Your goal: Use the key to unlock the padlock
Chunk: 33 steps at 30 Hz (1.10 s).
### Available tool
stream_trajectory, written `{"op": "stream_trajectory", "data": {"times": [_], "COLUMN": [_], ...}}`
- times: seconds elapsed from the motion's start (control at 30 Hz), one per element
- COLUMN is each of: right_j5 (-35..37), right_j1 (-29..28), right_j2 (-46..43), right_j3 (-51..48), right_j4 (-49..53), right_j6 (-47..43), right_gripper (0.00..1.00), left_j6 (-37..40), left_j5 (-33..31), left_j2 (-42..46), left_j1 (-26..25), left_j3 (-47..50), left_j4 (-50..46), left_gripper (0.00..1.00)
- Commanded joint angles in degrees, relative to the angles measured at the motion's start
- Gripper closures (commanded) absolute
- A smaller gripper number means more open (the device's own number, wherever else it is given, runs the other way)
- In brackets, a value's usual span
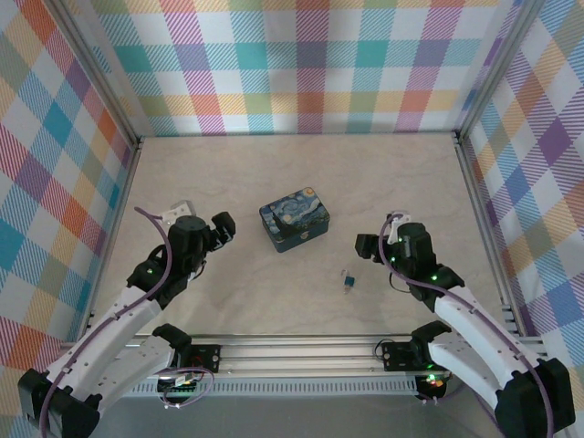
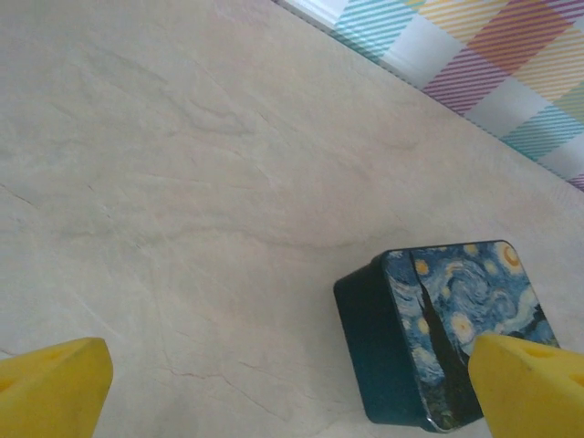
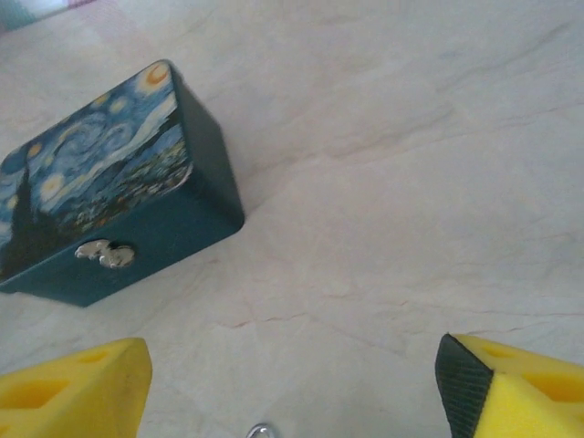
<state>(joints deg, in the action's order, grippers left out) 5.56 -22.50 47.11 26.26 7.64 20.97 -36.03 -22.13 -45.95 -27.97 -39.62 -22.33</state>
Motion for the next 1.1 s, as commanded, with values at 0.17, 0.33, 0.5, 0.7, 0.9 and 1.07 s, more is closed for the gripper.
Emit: {"op": "stream_trajectory", "data": {"times": [0.17,0.33,0.5,0.7,0.9,1.07], "right_j5": [6.0,6.0,6.0,6.5,5.4,2.3], "right_j1": [5.4,9.1,13.2,16.0,17.1,18.7], "right_j2": [4.1,8.5,13.1,20.9,30.3,36.2], "right_j3": [1.0,0.8,1.4,-1.4,-4.5,-7.4], "right_j4": [-7.8,-11.3,-15.9,-32.0,-49.1,-60.3], "right_j6": [-6.1,-8.1,-10.3,-15.6,-20.9,-21.4], "right_gripper": [0.0,0.0,0.0,0.0,0.0,0.0], "left_j6": [7.1,11.3,15.2,19.6,23.1,24.4], "left_j5": [-7.5,-10.0,-13.5,-13.3,-11.5,-10.8], "left_j2": [-2.3,-4.1,-4.5,-6.6,-11.5,-15.4], "left_j1": [1.3,2.3,3.2,5.5,7.7,9.4], "left_j3": [-4.1,-4.8,-1.6,1.7,4.2,6.6], "left_j4": [-0.3,2.1,9.7,15.9,21.8,27.6], "left_gripper": [0.0,0.0,0.0,0.0,0.0,0.0]}}
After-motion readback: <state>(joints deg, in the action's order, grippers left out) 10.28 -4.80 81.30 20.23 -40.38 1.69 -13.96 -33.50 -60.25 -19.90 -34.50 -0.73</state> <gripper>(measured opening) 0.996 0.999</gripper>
